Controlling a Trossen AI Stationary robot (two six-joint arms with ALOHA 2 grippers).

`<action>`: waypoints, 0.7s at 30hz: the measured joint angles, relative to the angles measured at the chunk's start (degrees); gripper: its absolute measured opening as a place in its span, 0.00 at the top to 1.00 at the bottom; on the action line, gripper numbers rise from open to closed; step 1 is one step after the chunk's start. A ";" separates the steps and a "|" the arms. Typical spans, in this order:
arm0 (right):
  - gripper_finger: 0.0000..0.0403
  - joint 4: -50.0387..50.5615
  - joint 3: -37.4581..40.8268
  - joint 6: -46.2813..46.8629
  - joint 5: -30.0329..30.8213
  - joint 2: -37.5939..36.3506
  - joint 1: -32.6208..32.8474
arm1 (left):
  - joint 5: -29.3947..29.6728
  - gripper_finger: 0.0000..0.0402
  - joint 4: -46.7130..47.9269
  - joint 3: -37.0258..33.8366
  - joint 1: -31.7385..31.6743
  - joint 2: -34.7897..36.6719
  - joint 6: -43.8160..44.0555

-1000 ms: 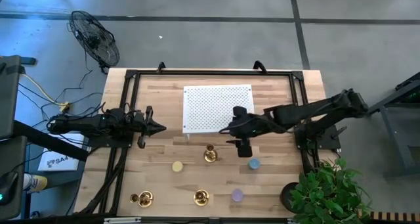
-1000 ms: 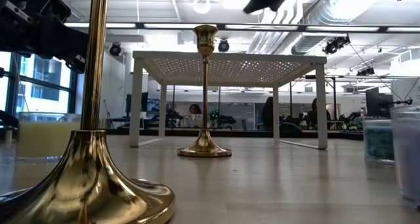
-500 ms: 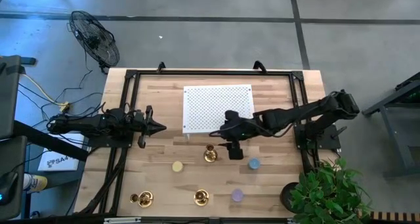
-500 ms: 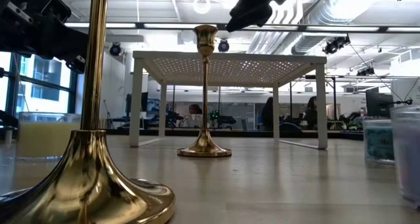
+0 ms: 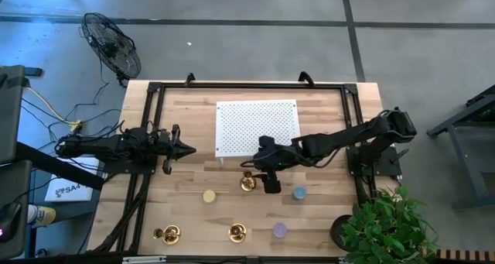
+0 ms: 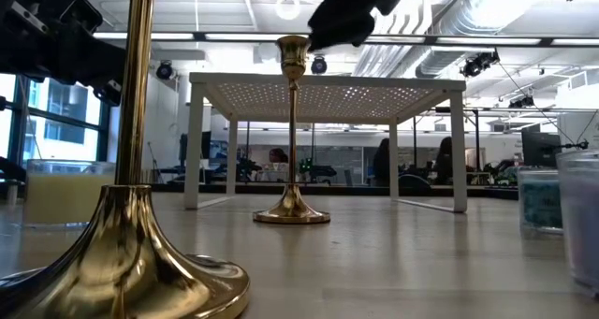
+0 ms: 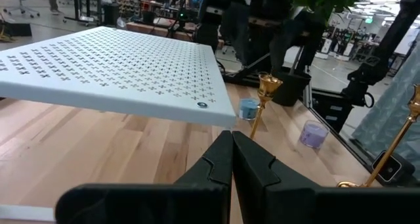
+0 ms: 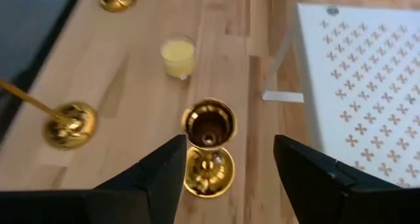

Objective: Pick & Place candle stick holders
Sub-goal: Put the top yellow candle holder on the shelf

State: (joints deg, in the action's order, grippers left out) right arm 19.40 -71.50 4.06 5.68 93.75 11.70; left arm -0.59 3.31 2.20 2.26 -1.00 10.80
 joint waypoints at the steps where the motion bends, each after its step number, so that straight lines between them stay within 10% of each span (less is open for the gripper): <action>1: 0.43 -0.02 0.00 0.04 0.51 0.14 0.00 | 0.05 0.99 0.00 0.00 0.00 -0.16 -0.01; 21: 0.35 -0.39 0.00 0.44 -1.74 0.01 1.03 | 1.22 0.99 -0.15 -0.02 0.00 -7.19 0.01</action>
State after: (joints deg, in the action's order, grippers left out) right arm 19.00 -71.50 4.51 3.93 93.76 12.73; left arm 0.62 3.16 2.17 2.26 -8.19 10.81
